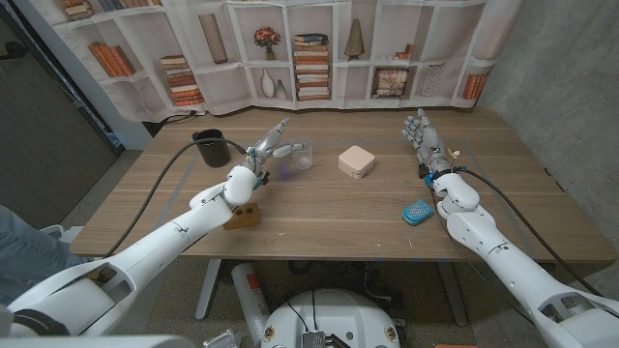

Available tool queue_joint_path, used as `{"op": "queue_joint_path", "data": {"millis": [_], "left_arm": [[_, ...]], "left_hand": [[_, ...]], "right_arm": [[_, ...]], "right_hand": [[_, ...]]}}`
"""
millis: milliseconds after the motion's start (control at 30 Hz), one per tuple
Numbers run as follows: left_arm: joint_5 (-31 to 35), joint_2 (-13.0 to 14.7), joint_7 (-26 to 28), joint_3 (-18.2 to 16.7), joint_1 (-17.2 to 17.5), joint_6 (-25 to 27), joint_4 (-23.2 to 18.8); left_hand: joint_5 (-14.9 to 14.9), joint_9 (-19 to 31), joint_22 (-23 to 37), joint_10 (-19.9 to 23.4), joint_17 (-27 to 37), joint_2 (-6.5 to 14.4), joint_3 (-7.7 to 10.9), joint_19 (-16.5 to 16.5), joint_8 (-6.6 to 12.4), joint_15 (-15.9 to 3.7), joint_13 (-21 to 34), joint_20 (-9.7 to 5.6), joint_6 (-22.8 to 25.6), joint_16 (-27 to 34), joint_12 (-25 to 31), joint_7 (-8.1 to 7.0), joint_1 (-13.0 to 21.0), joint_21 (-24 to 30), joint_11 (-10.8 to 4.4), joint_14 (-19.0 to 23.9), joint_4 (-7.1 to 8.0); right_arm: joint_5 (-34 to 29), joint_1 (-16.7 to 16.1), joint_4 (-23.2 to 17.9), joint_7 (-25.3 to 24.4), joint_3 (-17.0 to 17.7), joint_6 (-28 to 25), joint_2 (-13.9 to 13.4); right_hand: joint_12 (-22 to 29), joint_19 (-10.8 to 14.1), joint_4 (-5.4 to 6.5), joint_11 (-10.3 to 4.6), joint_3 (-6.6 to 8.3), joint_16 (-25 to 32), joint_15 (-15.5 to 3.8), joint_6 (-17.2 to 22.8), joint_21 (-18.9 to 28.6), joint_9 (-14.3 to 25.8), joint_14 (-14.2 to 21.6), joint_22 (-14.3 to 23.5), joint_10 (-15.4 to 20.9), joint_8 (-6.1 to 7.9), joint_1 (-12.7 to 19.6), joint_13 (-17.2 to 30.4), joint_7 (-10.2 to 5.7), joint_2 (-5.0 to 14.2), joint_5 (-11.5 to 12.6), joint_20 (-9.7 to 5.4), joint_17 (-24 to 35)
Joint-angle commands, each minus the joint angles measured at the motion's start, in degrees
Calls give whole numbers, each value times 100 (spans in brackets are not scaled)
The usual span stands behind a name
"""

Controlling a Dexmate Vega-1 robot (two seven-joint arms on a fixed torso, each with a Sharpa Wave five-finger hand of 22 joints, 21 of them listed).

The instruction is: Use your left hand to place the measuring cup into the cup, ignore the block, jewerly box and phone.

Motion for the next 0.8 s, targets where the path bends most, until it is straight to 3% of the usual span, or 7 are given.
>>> {"op": "queue_joint_path", "data": {"millis": [33, 800], "left_arm": [[157, 63, 73, 79, 3, 309, -163], [487, -108, 48, 401, -202, 601, -50]], "left_hand": [[34, 33, 11, -35, 15, -48, -47, -84, -6, 50, 11, 15, -287, -24, -2, 40, -17, -5, 26, -26, -4], [40, 34, 12, -92, 10, -71, -123, -120, 6, 82, 12, 94, -350, -24, 4, 40, -39, 1, 44, -88, 3]], "right_arm": [[23, -14, 47, 23, 7, 35, 20], [21, -52, 94, 30, -9, 101, 68]], "right_hand": [[6, 71, -23, -15, 8, -20, -16, 33, -22, 30, 62, 29, 34, -16, -6, 18, 3, 48, 2, -80, 6], [10, 91, -37, -18, 0, -23, -15, 40, -67, 31, 75, 31, 62, -19, -6, 19, -5, 56, -2, -67, 6]]}}
